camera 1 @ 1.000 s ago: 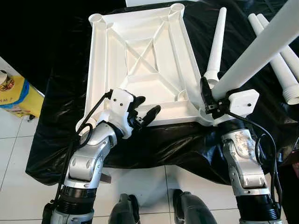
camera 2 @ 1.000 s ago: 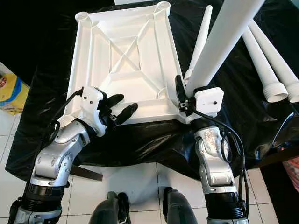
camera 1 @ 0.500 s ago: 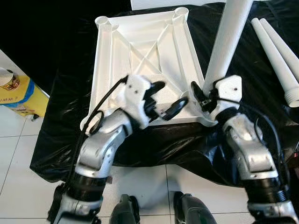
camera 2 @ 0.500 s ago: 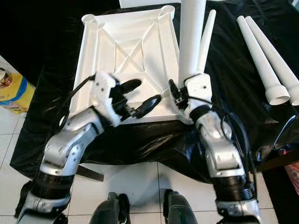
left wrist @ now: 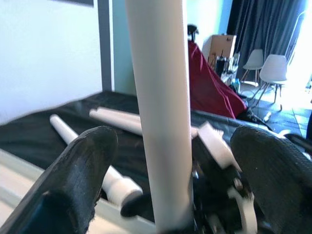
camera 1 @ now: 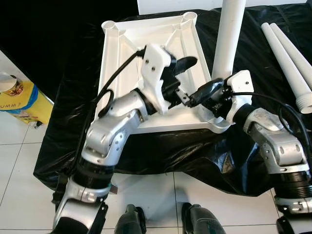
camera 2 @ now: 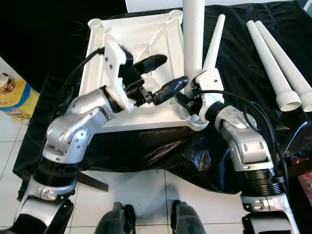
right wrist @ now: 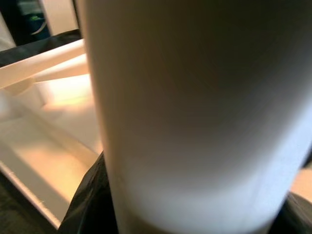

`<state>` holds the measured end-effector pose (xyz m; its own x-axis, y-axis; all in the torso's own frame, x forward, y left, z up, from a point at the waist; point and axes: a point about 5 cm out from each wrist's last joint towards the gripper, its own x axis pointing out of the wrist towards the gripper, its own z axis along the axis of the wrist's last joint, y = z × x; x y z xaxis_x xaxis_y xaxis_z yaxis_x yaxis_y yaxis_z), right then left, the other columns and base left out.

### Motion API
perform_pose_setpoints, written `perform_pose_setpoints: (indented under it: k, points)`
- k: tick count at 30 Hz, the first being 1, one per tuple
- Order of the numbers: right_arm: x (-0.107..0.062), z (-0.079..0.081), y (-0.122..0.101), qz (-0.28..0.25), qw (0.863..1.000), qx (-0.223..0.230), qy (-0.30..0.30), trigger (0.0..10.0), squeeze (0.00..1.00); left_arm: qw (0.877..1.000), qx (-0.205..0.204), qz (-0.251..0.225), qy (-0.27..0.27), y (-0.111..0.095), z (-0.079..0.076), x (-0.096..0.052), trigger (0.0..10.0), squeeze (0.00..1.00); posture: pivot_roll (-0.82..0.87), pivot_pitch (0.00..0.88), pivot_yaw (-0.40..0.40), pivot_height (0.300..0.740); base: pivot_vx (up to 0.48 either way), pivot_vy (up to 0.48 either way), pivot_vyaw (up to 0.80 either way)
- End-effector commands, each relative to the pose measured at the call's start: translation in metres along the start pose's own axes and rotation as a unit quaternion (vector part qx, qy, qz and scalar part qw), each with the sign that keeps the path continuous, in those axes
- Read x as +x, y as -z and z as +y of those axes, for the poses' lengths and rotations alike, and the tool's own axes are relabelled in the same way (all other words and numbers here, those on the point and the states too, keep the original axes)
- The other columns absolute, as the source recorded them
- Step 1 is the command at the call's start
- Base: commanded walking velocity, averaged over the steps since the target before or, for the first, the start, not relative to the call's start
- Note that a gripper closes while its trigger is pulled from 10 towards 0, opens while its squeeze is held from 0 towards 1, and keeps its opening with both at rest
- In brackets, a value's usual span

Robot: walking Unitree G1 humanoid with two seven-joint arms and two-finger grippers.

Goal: Building children table

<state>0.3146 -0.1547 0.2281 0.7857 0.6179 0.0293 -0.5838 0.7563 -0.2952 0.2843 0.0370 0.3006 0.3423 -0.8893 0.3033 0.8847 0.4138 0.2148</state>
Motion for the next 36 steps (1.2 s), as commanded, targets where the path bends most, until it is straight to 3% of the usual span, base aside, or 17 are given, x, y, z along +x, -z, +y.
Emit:
perform_pose_setpoints:
  k: [1, 12, 15, 16, 23, 24, 26, 27, 36]
  points:
    - [0.001, 0.003, -0.002, 0.005, 0.999, -0.004, -0.04, 10.0, 0.0, 0.987, 0.008, -0.004, 0.159, -0.006, -0.011, -0.001, 10.0, 0.0, 0.02, 0.152, 0.047, 0.74, 0.0, 0.0, 0.0]
    - [0.0, 0.007, -0.008, 0.015, 0.994, -0.013, -0.105, 10.0, 0.0, 0.985, 0.009, -0.009, 0.171, -0.018, 0.001, 0.006, 10.0, 0.0, 0.03, 0.158, 0.056, 0.74, 0.0, 0.0, 0.0]
    - [-0.001, 0.01, -0.01, 0.021, 0.99, -0.015, -0.139, 10.0, 0.0, 0.981, -0.023, -0.031, 0.188, -0.029, 0.005, 0.012, 10.0, 0.0, 0.03, 0.161, 0.057, 0.74, 0.0, 0.0, 0.0]
    - [-0.002, 0.012, -0.009, 0.028, 0.986, -0.019, -0.162, 10.0, 0.0, 0.978, -0.057, -0.046, 0.196, -0.038, 0.007, 0.017, 10.0, 0.0, 0.03, 0.161, 0.057, 0.74, 0.0, 0.0, 0.0]
    - [-0.002, 0.012, -0.008, 0.033, 0.985, -0.02, -0.169, 10.0, 0.0, 0.974, -0.081, -0.048, 0.208, -0.043, 0.009, 0.022, 10.0, 0.0, 0.03, 0.161, 0.063, 0.74, 0.0, 0.0, 0.0]
    - [-0.002, 0.011, -0.007, 0.035, 0.985, -0.022, -0.168, 10.0, 0.0, 0.974, -0.089, -0.045, 0.202, -0.042, 0.013, 0.024, 3.3, 0.0, 0.03, 0.16, 0.063, 0.74, 0.0, 0.0, 0.0]
    - [-0.001, 0.011, -0.007, 0.037, 0.985, -0.024, -0.167, 10.0, 0.0, 0.975, -0.095, -0.044, 0.198, -0.042, 0.015, 0.026, 3.3, 0.0, 0.03, 0.16, 0.063, 0.74, 0.0, 0.0, 0.0]
    - [-0.002, 0.01, -0.007, 0.038, 0.985, -0.025, -0.166, 10.0, 0.0, 0.975, -0.097, -0.042, 0.197, -0.042, 0.017, 0.026, 0.0, 0.0, 0.03, 0.16, 0.066, 0.74, 0.0, 0.0, 0.0]
    - [-0.003, 0.005, -0.006, 0.037, 0.987, -0.024, -0.153, 10.0, 0.0, 0.974, -0.097, -0.039, 0.199, -0.045, 0.018, 0.026, 0.0, 0.0, 0.03, 0.146, 0.072, 0.74, 0.0, 0.0, 0.0]
